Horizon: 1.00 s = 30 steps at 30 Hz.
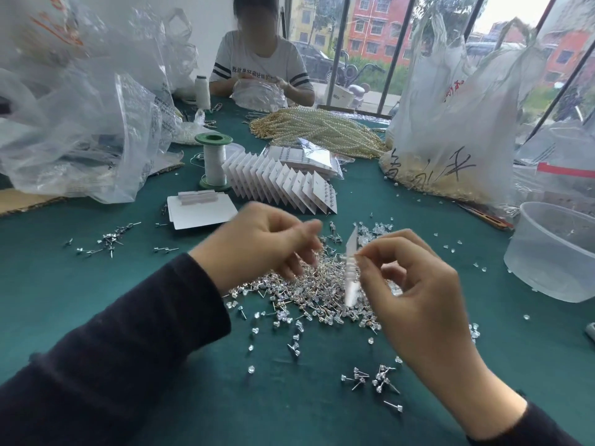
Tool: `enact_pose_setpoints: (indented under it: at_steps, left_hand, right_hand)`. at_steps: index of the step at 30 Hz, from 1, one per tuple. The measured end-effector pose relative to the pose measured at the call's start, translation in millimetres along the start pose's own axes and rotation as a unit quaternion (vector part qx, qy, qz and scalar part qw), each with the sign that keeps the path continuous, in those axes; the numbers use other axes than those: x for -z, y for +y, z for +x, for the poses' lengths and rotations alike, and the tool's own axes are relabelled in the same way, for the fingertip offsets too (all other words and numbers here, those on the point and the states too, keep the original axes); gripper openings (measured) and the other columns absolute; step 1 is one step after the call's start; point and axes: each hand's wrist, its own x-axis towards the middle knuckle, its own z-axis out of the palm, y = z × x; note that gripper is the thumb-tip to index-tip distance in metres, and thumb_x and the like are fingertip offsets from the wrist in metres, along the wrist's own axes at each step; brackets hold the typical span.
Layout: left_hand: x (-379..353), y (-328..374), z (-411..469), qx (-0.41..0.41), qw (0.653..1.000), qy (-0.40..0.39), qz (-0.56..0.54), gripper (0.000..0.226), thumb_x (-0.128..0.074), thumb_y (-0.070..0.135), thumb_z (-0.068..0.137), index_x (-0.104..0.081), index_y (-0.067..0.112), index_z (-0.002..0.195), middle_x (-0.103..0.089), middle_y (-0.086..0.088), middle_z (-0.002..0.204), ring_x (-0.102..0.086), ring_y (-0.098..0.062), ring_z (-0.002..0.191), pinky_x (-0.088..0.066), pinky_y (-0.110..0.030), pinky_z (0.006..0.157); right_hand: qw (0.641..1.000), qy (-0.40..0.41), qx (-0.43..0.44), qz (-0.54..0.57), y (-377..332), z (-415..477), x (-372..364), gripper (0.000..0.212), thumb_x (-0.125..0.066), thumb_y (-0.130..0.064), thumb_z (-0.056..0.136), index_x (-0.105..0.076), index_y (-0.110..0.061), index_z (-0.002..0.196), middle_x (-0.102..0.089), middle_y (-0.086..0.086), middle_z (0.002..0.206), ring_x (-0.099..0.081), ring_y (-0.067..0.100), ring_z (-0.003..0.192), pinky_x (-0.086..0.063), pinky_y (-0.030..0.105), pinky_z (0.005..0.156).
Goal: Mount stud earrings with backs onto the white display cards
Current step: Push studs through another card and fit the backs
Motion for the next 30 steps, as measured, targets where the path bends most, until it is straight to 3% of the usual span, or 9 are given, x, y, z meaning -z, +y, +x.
enact_pose_setpoints:
  at_steps: [2, 4, 11, 15, 17, 19, 22, 25, 30]
  left_hand:
    - [23, -9, 6, -0.015, 0.970, 0.163, 0.177, 0.014, -0.065, 0.027, 0.080, -0.070, 0.014, 0.078, -0.067, 0.002, 0.066, -0.059, -0.010, 0.060, -0.048, -0.013, 0.054]
    - [41, -17, 9, 0.017, 0.926, 0.255, 0.278, 0.007, -0.071, 0.023, 0.076, -0.072, 0.017, 0.077, -0.062, 0.010, 0.064, -0.056, -0.005, 0.063, -0.042, -0.017, 0.063]
    - [47, -35, 18, 0.098, 0.909, 0.213, 0.345, 0.011, -0.074, 0.023, 0.073, -0.075, 0.014, 0.080, -0.072, -0.004, 0.085, -0.053, -0.011, 0.079, -0.035, -0.017, 0.074]
    - [47, -33, 18, 0.056, 0.907, 0.234, 0.346, 0.007, -0.067, 0.016, 0.078, -0.072, 0.012, 0.076, -0.066, 0.002, 0.072, -0.052, -0.013, 0.072, -0.033, -0.017, 0.070]
    - [45, -27, 18, 0.037, 0.938, 0.215, 0.270, 0.010, -0.059, 0.013, 0.085, -0.063, 0.011, 0.076, -0.066, -0.002, 0.077, -0.057, -0.015, 0.069, -0.042, -0.024, 0.068]
    - [39, -17, 13, 0.015, 0.990, 0.130, 0.061, 0.013, -0.050, 0.006, 0.090, -0.054, 0.009, 0.078, -0.069, -0.010, 0.076, -0.063, -0.017, 0.062, -0.052, -0.025, 0.057]
    - [25, -9, 8, -0.030, 0.995, 0.024, -0.097, 0.011, -0.050, 0.002, 0.086, -0.053, 0.008, 0.078, -0.066, -0.004, 0.061, -0.060, -0.013, 0.054, -0.050, -0.020, 0.050]
    - [13, -7, 4, -0.054, 0.988, -0.022, -0.141, 0.005, -0.061, 0.015, 0.074, -0.058, 0.011, 0.076, -0.062, -0.001, 0.058, -0.054, -0.011, 0.050, -0.045, -0.018, 0.047]
    - [4, 0, 0, -0.057, 0.979, -0.040, -0.193, 0.013, -0.073, 0.024, 0.057, -0.070, 0.014, 0.064, -0.067, -0.003, 0.057, -0.056, -0.010, 0.046, -0.046, -0.016, 0.043]
  right_hand:
    - [0.999, 0.028, -0.001, 0.017, -1, 2, 4, 0.009, -0.061, -0.009, 0.077, -0.062, -0.018, 0.075, -0.059, -0.006, 0.076, -0.057, 0.007, 0.069, -0.046, 0.014, 0.063]
    - [0.998, 0.054, -0.008, 0.028, -2, 4, 9, 0.010, -0.060, -0.010, 0.078, -0.061, -0.019, 0.075, -0.060, -0.005, 0.077, -0.055, 0.006, 0.068, -0.045, 0.013, 0.064]
    - [0.987, 0.087, -0.078, 0.113, 0, 7, 16, 0.020, -0.066, -0.005, 0.083, -0.063, -0.023, 0.076, -0.063, -0.005, 0.073, -0.055, -0.001, 0.063, -0.042, 0.008, 0.061]
    - [0.949, 0.071, -0.173, 0.252, 1, 10, 16, 0.010, -0.065, -0.009, 0.078, -0.066, -0.018, 0.075, -0.065, -0.005, 0.071, -0.058, 0.011, 0.070, -0.049, 0.020, 0.068]
    - [0.886, 0.033, -0.252, 0.388, 3, 12, 19, 0.009, -0.063, -0.012, 0.071, -0.065, -0.010, 0.080, -0.065, 0.007, 0.080, -0.061, 0.020, 0.081, -0.054, 0.028, 0.075]
    - [0.801, -0.008, -0.326, 0.502, 5, 15, 20, 0.021, -0.063, -0.008, 0.070, -0.062, -0.001, 0.090, -0.067, 0.017, 0.094, -0.065, 0.030, 0.099, -0.056, 0.041, 0.083]
    - [0.711, -0.092, -0.370, 0.591, 4, 14, 17, 0.042, -0.072, -0.011, 0.063, -0.065, 0.001, 0.103, -0.065, 0.026, 0.110, -0.061, 0.039, 0.107, -0.051, 0.060, 0.080]
    - [0.660, -0.177, -0.350, 0.641, 4, 9, 12, 0.049, -0.080, -0.013, 0.062, -0.068, -0.002, 0.108, -0.056, 0.028, 0.125, -0.055, 0.040, 0.115, -0.046, 0.065, 0.085]
    - [0.649, -0.194, -0.352, 0.646, 4, 9, 11, 0.064, -0.083, -0.012, 0.060, -0.060, 0.002, 0.118, -0.050, 0.029, 0.131, -0.052, 0.040, 0.119, -0.045, 0.065, 0.086]
